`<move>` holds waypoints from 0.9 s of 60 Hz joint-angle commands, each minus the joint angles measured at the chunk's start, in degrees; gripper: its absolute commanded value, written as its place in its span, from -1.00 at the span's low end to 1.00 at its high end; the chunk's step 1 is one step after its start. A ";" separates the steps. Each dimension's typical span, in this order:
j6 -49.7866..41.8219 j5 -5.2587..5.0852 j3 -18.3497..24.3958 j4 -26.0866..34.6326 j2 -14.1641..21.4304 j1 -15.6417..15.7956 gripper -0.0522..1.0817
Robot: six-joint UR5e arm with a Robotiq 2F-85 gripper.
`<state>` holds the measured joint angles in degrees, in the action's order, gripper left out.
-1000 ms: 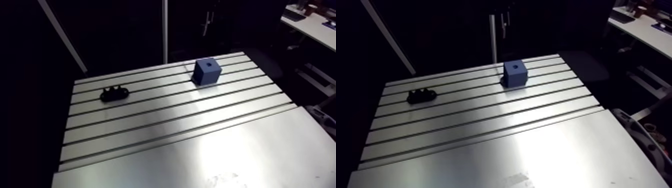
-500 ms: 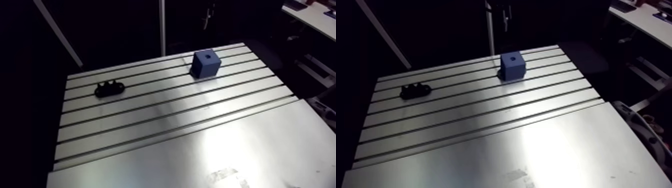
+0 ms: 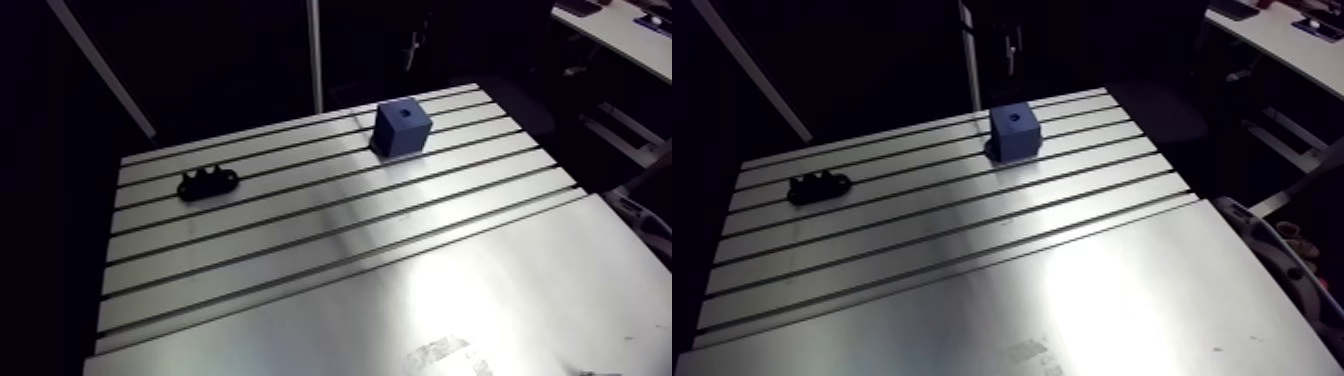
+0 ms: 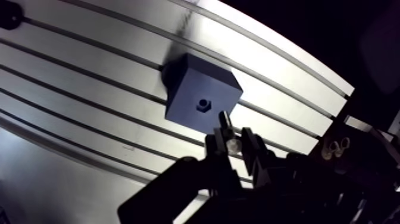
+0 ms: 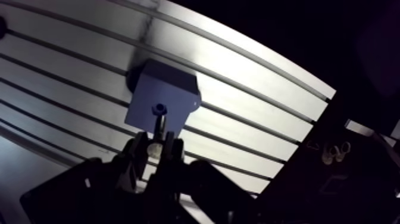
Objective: Pick up the M10 bolt and insert it into the hex recess until seated.
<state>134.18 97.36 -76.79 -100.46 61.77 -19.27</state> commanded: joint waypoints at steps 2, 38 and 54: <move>0.08 0.06 -1.61 0.04 0.05 -0.16 0.89; 0.17 0.23 -3.13 -0.12 -0.11 -0.25 0.92; 0.17 0.25 -3.41 -0.40 -0.81 -0.34 0.91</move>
<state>134.34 97.58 -79.99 -100.67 61.36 -19.56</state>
